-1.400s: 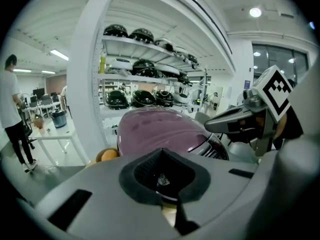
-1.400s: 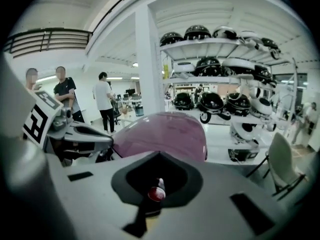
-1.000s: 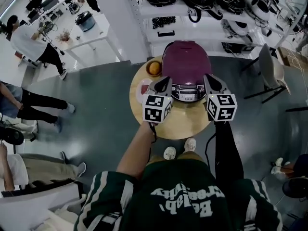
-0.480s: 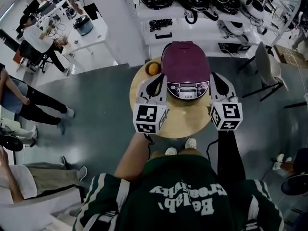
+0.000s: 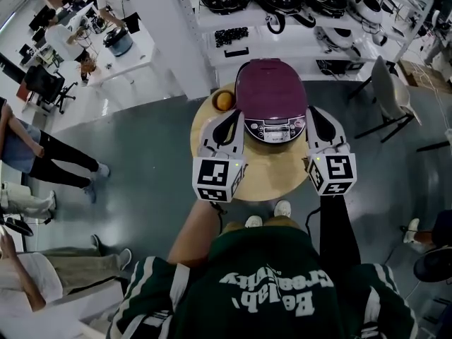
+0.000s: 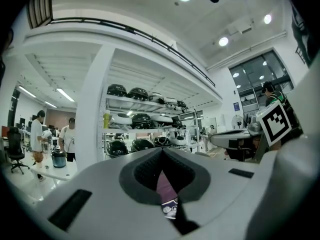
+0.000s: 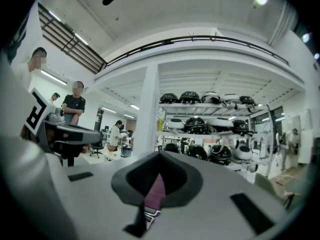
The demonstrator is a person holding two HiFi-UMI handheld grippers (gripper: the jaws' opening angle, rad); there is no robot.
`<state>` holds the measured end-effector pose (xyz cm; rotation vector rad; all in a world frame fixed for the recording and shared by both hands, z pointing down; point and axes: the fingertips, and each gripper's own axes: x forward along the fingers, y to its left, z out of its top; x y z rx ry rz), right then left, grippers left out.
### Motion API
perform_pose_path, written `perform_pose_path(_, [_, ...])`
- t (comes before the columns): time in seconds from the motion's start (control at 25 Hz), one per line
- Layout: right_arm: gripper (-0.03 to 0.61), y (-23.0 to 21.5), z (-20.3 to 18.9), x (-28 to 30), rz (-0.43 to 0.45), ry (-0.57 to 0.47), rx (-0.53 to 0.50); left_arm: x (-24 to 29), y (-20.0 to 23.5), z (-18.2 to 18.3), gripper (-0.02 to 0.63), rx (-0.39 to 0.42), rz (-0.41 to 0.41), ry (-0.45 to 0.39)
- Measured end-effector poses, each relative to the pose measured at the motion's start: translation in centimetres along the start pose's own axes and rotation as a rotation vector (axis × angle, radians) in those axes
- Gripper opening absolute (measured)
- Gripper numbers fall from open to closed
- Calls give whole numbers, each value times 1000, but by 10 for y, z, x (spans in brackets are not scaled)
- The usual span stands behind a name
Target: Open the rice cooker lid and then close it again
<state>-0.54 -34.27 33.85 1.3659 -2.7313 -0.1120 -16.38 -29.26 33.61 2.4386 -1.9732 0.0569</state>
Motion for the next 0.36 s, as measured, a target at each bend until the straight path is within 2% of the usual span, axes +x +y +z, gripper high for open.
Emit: perform_pose_path(0.36, [3,6,4,-11,-25,-10,-10,-10,6,-4,0,16,-9,-1])
